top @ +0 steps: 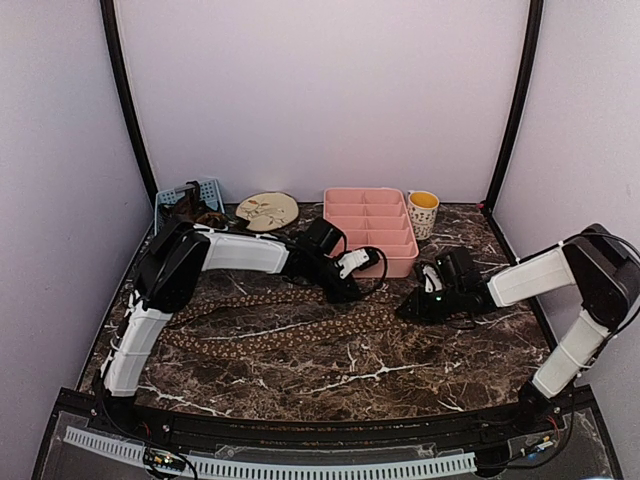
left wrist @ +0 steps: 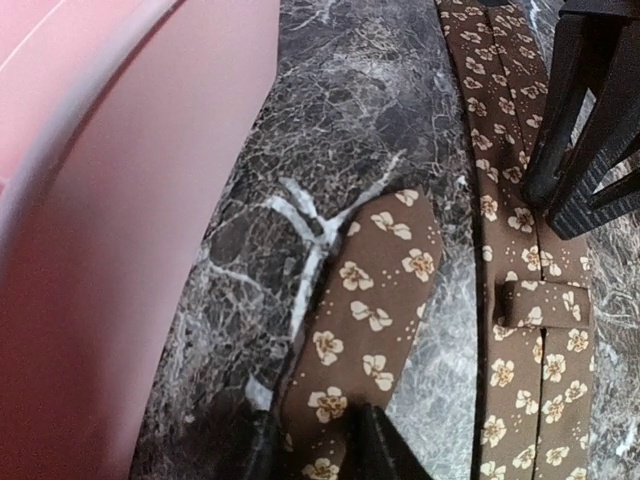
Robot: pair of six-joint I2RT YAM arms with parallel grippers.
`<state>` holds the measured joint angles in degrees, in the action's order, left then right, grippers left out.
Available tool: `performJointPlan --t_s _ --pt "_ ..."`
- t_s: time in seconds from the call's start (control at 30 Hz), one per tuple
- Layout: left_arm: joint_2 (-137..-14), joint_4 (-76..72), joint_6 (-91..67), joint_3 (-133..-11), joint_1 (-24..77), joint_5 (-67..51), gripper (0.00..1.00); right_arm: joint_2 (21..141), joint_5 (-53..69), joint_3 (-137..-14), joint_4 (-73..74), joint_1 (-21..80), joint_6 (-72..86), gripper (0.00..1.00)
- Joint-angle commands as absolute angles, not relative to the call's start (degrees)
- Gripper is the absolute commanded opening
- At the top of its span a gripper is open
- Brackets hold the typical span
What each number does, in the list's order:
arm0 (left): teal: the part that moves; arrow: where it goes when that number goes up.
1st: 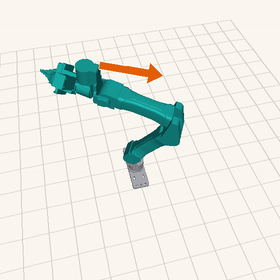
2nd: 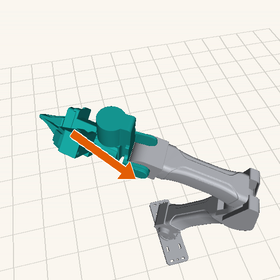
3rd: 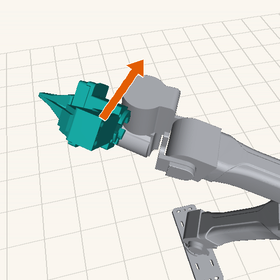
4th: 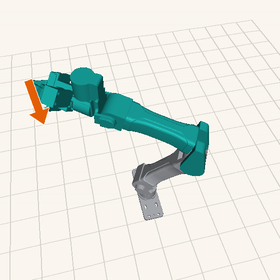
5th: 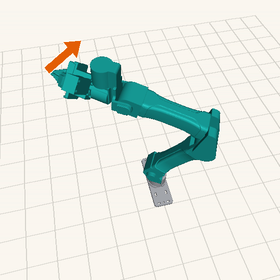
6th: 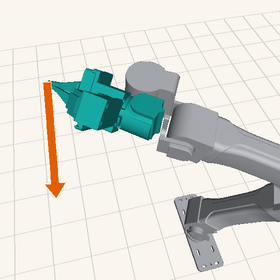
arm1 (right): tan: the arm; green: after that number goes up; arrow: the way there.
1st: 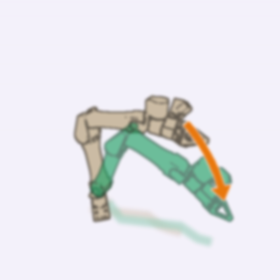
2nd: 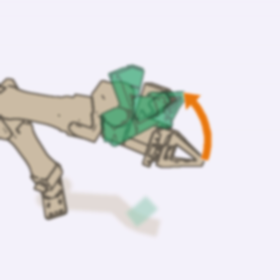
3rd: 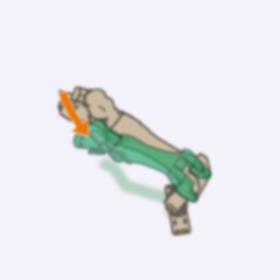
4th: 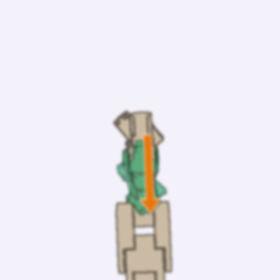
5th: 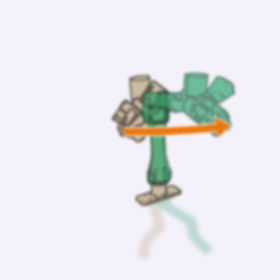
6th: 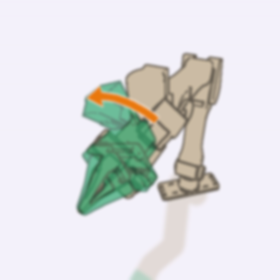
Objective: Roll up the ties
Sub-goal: Flatten out the tie at the center of the board, then tie the tie at the center of the board.
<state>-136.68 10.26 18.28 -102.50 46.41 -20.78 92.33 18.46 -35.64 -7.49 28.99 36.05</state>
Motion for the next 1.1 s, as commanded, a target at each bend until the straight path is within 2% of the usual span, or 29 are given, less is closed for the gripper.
performJointPlan --t_s 0.0,0.13,0.33,0.43,0.73,1.07 --pt "-132.31 16.31 21.39 -94.22 46.59 -18.4 0.22 94.51 19.79 -32.81 -6.93 30.14 36.1 0.18" --pt "-125.37 13.79 21.49 -82.28 46.5 -16.89 0.12 93.34 20.36 -30.02 -7.81 33.69 38.75 0.18" --pt "-117.8 9.27 20.16 -72.89 46.49 -17.83 0.06 91.77 21.06 -25.53 -11.31 40.92 46.15 0.17" --pt "-114.02 8.25 17.17 -71.08 46.49 -19.59 0.04 88.59 20.98 -24.86 -12.5 43.6 48.8 0.17" --pt "-104.61 14.85 8.07 -69.16 47.91 -21.56 0.0 78.87 16.35 -25.43 -8.1 41.37 48.25 0.2" --pt "-103.52 10.94 0.19 -64.09 52.26 -24.74 0.0 80.34 17.74 -24.52 -10.18 40.69 46.95 0.21"
